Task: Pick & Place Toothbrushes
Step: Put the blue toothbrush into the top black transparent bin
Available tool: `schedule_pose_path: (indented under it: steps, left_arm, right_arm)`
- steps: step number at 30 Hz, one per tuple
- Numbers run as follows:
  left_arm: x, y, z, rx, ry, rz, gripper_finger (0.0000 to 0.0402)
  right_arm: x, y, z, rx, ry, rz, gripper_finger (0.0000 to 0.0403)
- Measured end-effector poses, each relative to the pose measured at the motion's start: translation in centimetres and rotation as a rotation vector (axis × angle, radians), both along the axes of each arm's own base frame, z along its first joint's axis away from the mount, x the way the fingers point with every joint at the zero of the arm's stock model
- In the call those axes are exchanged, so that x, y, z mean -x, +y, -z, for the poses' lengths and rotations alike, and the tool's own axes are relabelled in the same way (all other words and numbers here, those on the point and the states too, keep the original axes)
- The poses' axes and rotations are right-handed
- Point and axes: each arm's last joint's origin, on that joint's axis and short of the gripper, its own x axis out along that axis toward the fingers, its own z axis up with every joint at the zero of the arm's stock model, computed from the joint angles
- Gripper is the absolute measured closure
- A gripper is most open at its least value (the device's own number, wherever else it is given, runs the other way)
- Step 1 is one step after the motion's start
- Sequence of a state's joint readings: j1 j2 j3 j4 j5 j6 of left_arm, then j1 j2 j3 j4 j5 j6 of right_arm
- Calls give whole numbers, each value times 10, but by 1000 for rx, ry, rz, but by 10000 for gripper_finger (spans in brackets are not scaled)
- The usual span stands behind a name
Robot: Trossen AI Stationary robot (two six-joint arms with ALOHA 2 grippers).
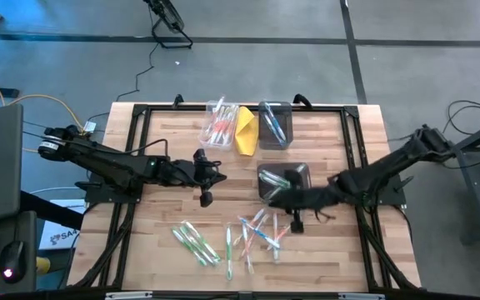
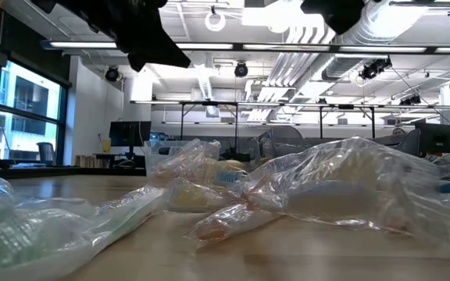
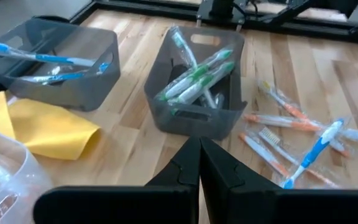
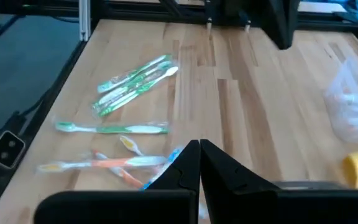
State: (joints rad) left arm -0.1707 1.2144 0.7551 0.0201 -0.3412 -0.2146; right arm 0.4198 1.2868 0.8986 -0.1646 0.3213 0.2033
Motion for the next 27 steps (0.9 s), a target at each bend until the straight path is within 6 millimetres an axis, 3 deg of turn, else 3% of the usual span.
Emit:
schedule_pose_path:
  steps: [4, 9, 18, 21, 27]
  left_arm:
    - [1, 0, 1, -3, 17, 0, 401]
    - [1, 0, 2, -4, 27, 2, 401]
    - [1, 0, 3, -5, 34, 2, 401]
    - [2, 0, 3, -6, 39, 2, 401]
    - [2, 0, 5, -8, 53, 1, 401]
  right_arm:
    - [0, 27, 15, -15, 9, 49, 400]
    - [-14, 49, 26, -53, 66, 92, 400]
    - [-32, 65, 71, -93, 231, 68, 390]
    - [-33, 66, 77, -117, 259, 69, 364]
    - [-32, 69, 78, -178, 294, 51, 272]
